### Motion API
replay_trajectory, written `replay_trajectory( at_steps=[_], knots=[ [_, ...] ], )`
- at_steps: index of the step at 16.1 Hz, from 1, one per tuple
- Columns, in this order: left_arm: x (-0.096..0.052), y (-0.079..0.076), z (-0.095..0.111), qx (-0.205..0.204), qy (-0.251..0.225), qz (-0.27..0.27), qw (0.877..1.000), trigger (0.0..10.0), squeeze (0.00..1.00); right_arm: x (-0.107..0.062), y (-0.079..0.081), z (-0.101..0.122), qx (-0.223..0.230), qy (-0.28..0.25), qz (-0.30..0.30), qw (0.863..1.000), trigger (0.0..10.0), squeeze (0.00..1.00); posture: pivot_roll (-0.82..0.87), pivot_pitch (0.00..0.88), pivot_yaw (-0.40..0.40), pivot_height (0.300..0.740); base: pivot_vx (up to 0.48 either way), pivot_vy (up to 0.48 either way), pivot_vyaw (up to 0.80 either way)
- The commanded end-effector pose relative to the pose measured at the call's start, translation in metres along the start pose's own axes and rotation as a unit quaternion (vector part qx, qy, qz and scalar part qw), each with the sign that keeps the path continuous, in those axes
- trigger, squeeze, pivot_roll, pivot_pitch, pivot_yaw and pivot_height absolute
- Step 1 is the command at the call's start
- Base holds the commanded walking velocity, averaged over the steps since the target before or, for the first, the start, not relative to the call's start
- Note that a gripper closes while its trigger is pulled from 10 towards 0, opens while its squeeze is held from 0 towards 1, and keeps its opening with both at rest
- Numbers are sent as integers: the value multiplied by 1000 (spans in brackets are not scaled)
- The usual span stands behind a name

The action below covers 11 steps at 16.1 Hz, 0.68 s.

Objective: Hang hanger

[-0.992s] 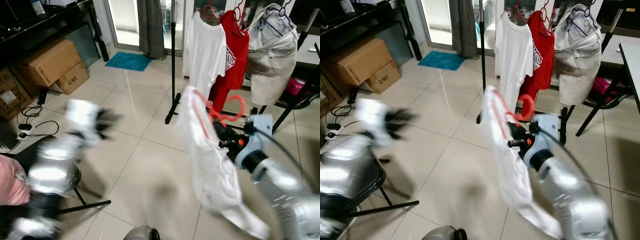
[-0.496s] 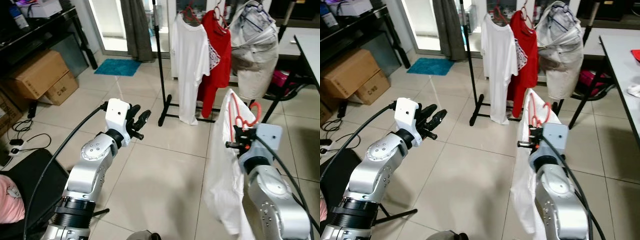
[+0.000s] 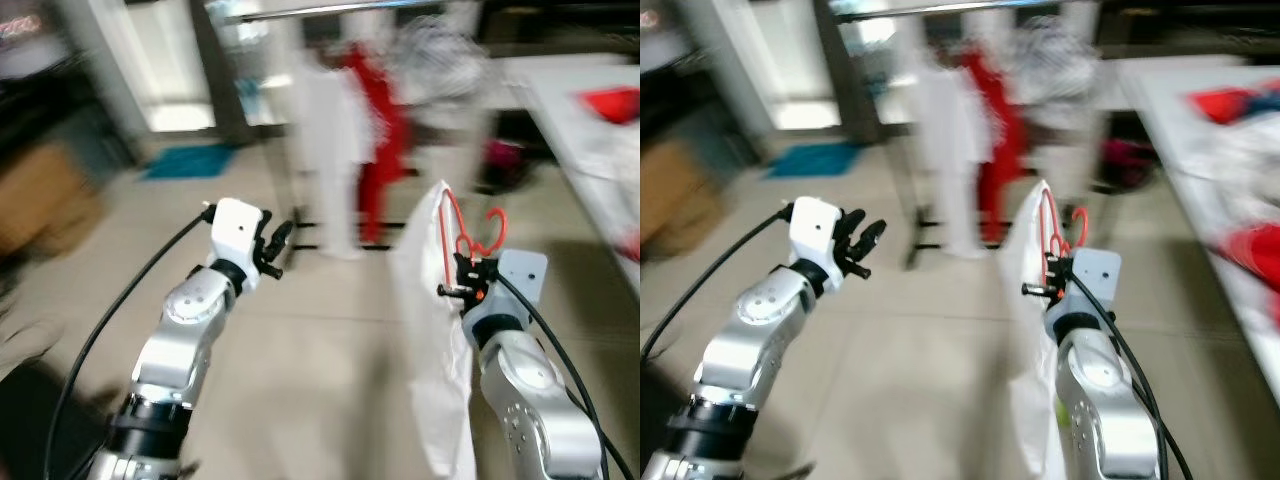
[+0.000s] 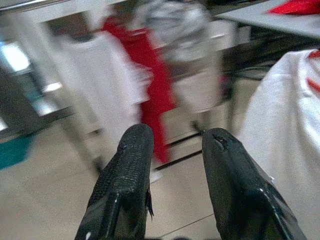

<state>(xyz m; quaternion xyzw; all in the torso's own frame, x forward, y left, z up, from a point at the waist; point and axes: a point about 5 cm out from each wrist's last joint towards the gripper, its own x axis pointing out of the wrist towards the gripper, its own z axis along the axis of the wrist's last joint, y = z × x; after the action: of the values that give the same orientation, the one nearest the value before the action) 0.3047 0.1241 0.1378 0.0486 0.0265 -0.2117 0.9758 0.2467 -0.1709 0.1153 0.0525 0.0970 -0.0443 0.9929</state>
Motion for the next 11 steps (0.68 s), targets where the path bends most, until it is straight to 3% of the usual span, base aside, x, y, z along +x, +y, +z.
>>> replay_trajectory(
  at_steps=[1,4,10,11],
  knots=[
    [-3,7,3,8,1,19,1000,10000,0,5,8,10,4,-23,17,1000,10000,0,1,0,131,740,349,0,0],
    [-8,9,0,6,5,25,1000,10000,0,7,20,12,-17,-23,63,998,10000,0,0,0,124,740,350,0,0],
    [-7,5,5,1,-2,25,1000,10000,0,6,31,12,-42,-18,102,994,10000,0,1,0,114,740,353,0,800],
    [-7,4,4,0,-1,26,1000,10000,0,5,33,12,-31,-24,109,993,10000,0,3,0,112,740,356,0,0]
  ],
)
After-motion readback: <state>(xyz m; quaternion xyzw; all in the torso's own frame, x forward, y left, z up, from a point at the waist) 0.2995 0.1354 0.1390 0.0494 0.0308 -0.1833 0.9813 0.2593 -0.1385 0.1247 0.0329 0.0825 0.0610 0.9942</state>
